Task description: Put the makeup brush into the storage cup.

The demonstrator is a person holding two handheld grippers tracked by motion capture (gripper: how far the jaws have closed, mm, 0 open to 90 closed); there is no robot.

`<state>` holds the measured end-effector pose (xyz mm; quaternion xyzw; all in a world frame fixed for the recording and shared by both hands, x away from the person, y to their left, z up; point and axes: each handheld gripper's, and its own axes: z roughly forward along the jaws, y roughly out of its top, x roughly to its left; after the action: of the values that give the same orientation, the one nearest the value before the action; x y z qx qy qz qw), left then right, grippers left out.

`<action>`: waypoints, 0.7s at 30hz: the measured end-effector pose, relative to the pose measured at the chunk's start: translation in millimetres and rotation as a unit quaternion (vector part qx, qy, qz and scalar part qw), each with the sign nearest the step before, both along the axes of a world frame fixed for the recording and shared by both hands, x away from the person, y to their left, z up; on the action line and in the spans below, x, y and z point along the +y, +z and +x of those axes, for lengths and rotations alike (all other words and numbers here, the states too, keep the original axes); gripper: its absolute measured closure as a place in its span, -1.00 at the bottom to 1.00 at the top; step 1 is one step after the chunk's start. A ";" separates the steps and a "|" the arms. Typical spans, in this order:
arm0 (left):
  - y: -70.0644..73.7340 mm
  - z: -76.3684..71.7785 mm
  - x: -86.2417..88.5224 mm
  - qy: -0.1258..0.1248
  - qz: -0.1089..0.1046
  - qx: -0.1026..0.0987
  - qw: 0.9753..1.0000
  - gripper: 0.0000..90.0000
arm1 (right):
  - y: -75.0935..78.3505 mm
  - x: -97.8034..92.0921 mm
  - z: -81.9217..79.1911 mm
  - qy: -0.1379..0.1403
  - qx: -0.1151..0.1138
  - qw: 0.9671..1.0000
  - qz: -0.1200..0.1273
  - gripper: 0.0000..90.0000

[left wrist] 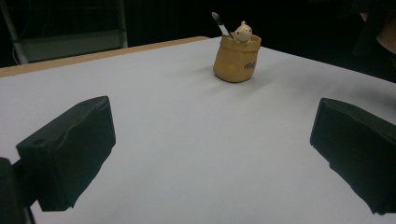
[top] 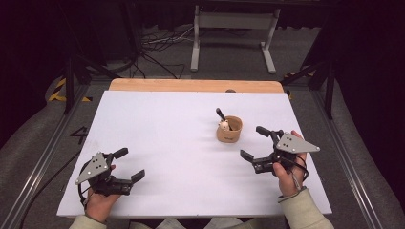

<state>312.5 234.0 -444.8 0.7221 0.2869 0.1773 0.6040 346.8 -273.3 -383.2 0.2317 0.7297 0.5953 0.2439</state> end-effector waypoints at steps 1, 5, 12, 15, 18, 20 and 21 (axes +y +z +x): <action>0.1 0.0 0.2 -0.002 0.001 0.001 1.000 -0.99 | -1.4 -1.2 -0.8 0.000 0.001 1.000 -0.001 -0.94; 2.9 -2.1 -0.1 -0.011 0.007 -0.004 1.000 -0.99 | -7.8 -5.3 -3.5 -0.003 0.006 1.000 0.001 -0.96; 2.8 -5.4 -1.3 -0.016 0.006 0.000 1.000 -0.99 | -17.8 -11.0 -8.4 -0.001 0.012 1.000 -0.005 -0.96; 1.9 -6.2 -1.4 -0.017 0.004 0.003 1.000 -0.99 | -23.0 -12.9 -10.4 -0.001 0.017 1.000 -0.007 -0.96; 1.1 -6.8 -0.9 -0.017 0.006 0.003 1.000 -1.00 | -27.6 -13.4 -11.8 0.000 0.021 1.000 -0.009 -0.95; 0.8 -7.1 -1.0 -0.017 0.007 0.003 1.000 -1.00 | -28.9 -13.5 -12.1 0.002 0.023 1.000 -0.010 -0.96; 0.5 -7.5 -1.4 -0.016 0.006 0.003 1.000 -1.00 | -31.9 -13.2 -12.5 0.004 0.026 1.000 -0.009 -0.95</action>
<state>305.1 232.6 -444.3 0.7306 0.2760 0.1675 0.6017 334.3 -286.5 -415.0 0.2425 0.7419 0.5835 0.2244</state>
